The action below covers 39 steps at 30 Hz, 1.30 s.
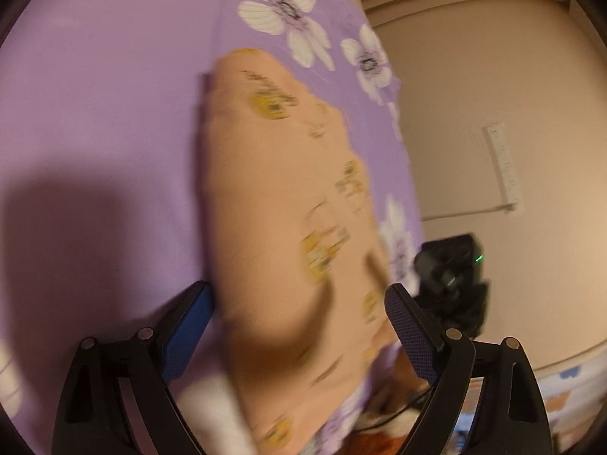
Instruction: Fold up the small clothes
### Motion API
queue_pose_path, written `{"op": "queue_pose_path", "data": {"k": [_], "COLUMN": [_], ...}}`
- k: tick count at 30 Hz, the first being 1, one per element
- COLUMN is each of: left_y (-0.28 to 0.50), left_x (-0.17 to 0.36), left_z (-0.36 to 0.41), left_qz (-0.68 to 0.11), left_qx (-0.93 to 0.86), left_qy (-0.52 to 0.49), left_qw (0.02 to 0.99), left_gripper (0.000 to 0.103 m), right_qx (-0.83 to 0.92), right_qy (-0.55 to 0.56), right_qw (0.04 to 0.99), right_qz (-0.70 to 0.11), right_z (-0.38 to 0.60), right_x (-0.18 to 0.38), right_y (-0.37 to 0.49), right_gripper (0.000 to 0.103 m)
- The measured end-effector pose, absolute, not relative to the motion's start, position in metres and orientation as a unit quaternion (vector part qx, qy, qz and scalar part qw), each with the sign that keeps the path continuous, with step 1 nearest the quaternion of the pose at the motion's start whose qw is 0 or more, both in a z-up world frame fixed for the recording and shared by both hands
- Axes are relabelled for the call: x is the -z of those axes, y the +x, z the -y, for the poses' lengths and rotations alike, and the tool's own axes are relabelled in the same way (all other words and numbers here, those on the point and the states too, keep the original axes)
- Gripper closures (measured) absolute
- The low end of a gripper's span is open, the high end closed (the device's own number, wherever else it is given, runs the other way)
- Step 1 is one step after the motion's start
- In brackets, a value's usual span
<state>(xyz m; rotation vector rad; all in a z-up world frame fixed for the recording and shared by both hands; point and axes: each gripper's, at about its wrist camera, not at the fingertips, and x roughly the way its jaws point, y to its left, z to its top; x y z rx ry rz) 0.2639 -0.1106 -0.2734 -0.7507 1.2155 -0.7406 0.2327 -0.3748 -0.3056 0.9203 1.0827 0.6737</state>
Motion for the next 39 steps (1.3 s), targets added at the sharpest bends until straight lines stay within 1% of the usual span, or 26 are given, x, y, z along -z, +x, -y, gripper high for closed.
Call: {"op": "queue_pose_path", "data": {"k": [2,4,6,7,8,9,10,11,12,14,17,19,20,22,26,29,33,39], "left_y": [0.275,0.278,0.273,0.270,0.267,0.266,0.265,0.264,0.263,0.260,0.258,0.252,0.247,0.236,0.206,0.181,0.163,0.150], "left_x": [0.280,0.277,0.271,0.269,0.268,0.269,0.271,0.273,0.275,0.271,0.258,0.239,0.229,0.198,0.141,0.103,0.079,0.070], "left_z": [0.126,0.141,0.154,0.157,0.156,0.155,0.153,0.150,0.149,0.154,0.161,0.161,0.159,0.153,0.133,0.120,0.103,0.075], "left_qz": [-0.551,-0.559,-0.560,-0.556,-0.557,-0.561,-0.563,-0.560,-0.559,-0.560,-0.560,-0.544,-0.532,-0.504,-0.453,-0.414,-0.385,-0.377], "left_qx": [0.358,0.359,0.348,0.342,0.321,0.303,0.287,0.280,0.273,0.246,0.220,0.229,0.236,0.252,0.253,0.244,0.228,0.205], "left_qy": [-0.362,-0.325,-0.272,-0.255,-0.238,-0.226,-0.216,-0.223,-0.230,-0.218,-0.194,-0.182,-0.179,-0.177,-0.147,-0.118,-0.117,-0.131], "left_qw": [0.661,0.674,0.701,0.714,0.728,0.736,0.744,0.747,0.748,0.760,0.775,0.787,0.793,0.807,0.842,0.869,0.887,0.894], "left_gripper": [0.014,0.014,0.015,0.025,0.034,0.054,0.061,0.061,0.065,0.066,0.072,0.075,0.076,0.076,0.076,0.076,0.076,0.076], "right_qx": [-0.308,-0.310,-0.309,-0.305,-0.298,-0.293,-0.287,-0.284,-0.286,-0.281,-0.278,-0.285,-0.302,-0.321,-0.338,-0.346,-0.363,-0.370], "right_qy": [0.412,0.414,0.407,0.404,0.398,0.394,0.388,0.384,0.388,0.382,0.373,0.405,0.423,0.403,0.370,0.340,0.309,0.266], "right_qw": [0.708,0.708,0.712,0.716,0.720,0.720,0.720,0.722,0.722,0.732,0.748,0.733,0.728,0.750,0.784,0.801,0.814,0.822], "right_qz": [-0.484,-0.480,-0.481,-0.481,-0.484,-0.490,-0.498,-0.501,-0.496,-0.489,-0.474,-0.465,-0.447,-0.415,-0.365,-0.352,-0.331,-0.342], "right_z": [0.373,0.373,0.369,0.367,0.365,0.363,0.362,0.360,0.363,0.362,0.360,0.365,0.367,0.367,0.358,0.341,0.315,0.283], "right_x": [0.305,0.305,0.304,0.305,0.307,0.311,0.318,0.325,0.327,0.324,0.319,0.316,0.310,0.287,0.224,0.182,0.134,0.108], "right_y": [0.232,0.233,0.235,0.236,0.238,0.240,0.243,0.246,0.245,0.243,0.238,0.234,0.230,0.220,0.199,0.190,0.180,0.174], "right_gripper": [0.019,0.019,0.025,0.037,0.056,0.067,0.078,0.081,0.081,0.080,0.080,0.080,0.080,0.080,0.080,0.079,0.079,0.079]}}
